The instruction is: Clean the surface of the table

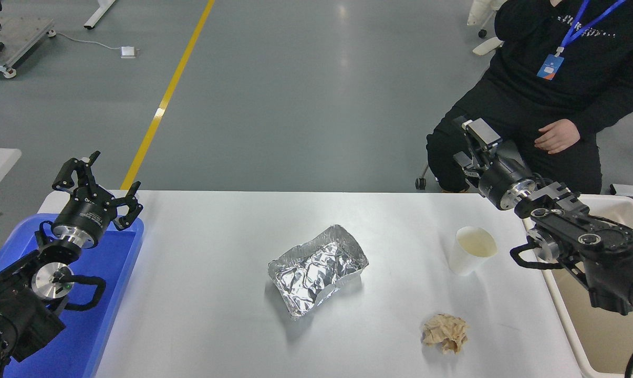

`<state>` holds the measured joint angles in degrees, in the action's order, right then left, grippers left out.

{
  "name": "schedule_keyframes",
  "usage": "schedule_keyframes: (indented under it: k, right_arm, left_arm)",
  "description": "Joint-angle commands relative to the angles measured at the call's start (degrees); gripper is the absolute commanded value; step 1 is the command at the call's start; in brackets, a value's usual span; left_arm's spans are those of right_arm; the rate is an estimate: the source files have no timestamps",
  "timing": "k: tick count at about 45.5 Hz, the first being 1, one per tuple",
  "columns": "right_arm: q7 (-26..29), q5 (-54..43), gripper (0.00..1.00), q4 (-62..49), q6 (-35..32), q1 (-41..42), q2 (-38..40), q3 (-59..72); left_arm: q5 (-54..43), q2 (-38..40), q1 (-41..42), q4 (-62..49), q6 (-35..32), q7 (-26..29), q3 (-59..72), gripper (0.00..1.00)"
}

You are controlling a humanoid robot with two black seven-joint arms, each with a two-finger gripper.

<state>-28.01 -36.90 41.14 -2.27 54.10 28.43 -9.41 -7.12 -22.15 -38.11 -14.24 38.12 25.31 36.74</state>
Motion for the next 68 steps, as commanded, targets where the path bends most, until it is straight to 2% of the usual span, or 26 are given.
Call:
schedule_keyframes:
  k: [1, 9, 13, 18, 30, 46, 56, 68]
  right_arm:
    - [9.5, -17.1, 1.0, 8.2, -9.9, 3.7, 9.5, 4.1]
    - [22.9, -19.4, 1.0, 9.1, -16.4, 4.4, 12.3, 4.9]
    - [25.8, -19.2, 1.0, 9.3, -19.2, 4.5, 13.5, 6.9]
    - [26.2, -19.3, 1.0, 9.4, -21.9, 4.6, 14.3, 9.3]
    - [26.2, -19.3, 1.0, 9.4, -22.6, 5.4, 13.5, 12.0]
    - [26.2, -19.1, 1.0, 3.2, -22.6, 4.3, 5.7, 12.1]
    - [26.1, -19.3, 1.0, -1.5, -22.6, 3.9, 3.7, 12.2]
    - [25.8, -19.6, 0.98, -2.2, -21.8, 3.7, 1.7, 15.6]
  left_arm:
    - [0.0, 0.0, 0.0, 0.0, 0.0, 0.0, 0.0, 1.0]
    - [0.0, 0.0, 0.0, 0.0, 0.0, 0.0, 0.0, 1.0]
    - [0.0, 0.0, 0.0, 0.0, 0.0, 0.0, 0.0, 1.0]
    - [0.0, 0.0, 0.0, 0.0, 0.0, 0.0, 0.0, 1.0]
    - [0.0, 0.0, 0.0, 0.0, 0.0, 0.0, 0.0, 1.0]
    - [0.0, 0.0, 0.0, 0.0, 0.0, 0.0, 0.0, 1.0]
    - [0.0, 0.0, 0.0, 0.0, 0.0, 0.0, 0.0, 1.0]
    - [0.0, 0.0, 0.0, 0.0, 0.0, 0.0, 0.0, 1.0]
